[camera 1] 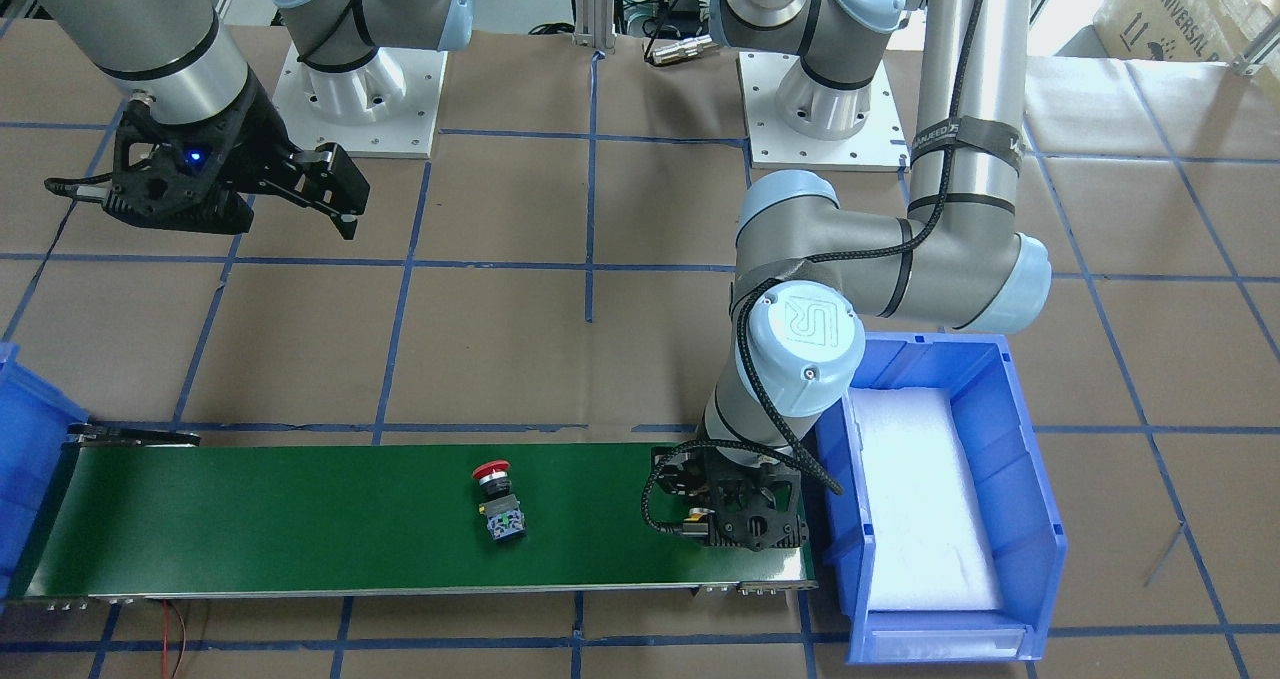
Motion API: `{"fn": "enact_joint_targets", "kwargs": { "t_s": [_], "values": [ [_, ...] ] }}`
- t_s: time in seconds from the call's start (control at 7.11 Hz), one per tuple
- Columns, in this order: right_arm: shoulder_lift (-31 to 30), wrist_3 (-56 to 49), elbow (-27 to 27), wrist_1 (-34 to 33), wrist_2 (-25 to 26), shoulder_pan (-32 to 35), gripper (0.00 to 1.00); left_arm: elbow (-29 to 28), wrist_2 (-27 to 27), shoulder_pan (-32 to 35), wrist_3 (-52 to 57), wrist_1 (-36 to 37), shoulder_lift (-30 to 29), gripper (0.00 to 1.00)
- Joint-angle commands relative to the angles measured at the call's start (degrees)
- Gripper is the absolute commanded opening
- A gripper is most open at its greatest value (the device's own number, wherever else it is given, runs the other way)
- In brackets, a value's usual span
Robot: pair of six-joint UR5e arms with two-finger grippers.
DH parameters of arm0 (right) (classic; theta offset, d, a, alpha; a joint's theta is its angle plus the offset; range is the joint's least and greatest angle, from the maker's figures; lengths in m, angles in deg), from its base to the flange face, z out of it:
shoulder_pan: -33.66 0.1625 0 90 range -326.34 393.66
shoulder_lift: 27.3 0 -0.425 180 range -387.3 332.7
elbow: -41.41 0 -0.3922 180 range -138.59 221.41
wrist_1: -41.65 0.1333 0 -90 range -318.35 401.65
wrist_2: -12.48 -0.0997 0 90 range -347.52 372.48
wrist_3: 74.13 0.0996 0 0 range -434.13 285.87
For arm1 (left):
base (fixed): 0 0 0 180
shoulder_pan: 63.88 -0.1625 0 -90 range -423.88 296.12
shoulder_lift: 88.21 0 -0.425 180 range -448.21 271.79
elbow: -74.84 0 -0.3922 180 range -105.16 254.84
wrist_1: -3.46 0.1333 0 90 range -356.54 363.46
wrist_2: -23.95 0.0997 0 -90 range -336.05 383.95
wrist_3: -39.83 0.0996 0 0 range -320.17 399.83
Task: Transport two buttons from left to right
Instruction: 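Place the yellow button on the conveyor belt with the left gripper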
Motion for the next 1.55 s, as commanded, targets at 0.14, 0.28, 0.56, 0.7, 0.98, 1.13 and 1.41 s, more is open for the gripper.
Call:
{"fn": "enact_joint_targets", "kwargs": {
  "t_s": [0.14, 0.28, 0.56, 0.7, 0.98, 1.13, 1.41],
  "values": [
    [0.0, 0.0, 0.0, 0.0, 0.1, 0.0, 1.0, 0.8, 0.9, 0.0, -2.6, 2.4, -1.8, 0.9],
    [0.0, 0.0, 0.0, 0.0, 0.1, 0.0, 1.0, 0.6, 2.7, 0.1, -2.2, 2.3, -1.6, 1.0],
    [-0.1, 0.1, -0.3, -0.2, 0.7, 0.3, 1.0, 1.2, 3.3, -0.4, -1.3, 0.2, 3.7, 1.0],
    [-0.2, 0.1, 0.2, -0.8, 0.5, 0.3, 1.0, 2.9, 3.3, -0.3, -1.2, -4.9, 9.2, 1.0],
    [2.4, 0.0, 1.9, -1.5, -0.1, 0.4, 1.0, 10.0, 3.1, -0.1, -1.2, -9.3, 24.9, 1.0],
    [5.4, -0.3, 4.7, -3.0, 0.4, 0.8, 1.0, 11.2, 3.1, 0.4, -1.2, -17.5, 31.5, 1.0],
    [13.7, -3.9, 10.3, -4.1, 1.8, 1.0, 1.0, 9.8, 3.3, -0.7, -1.2, -20.2, 31.6, 1.0]
  ]
}}
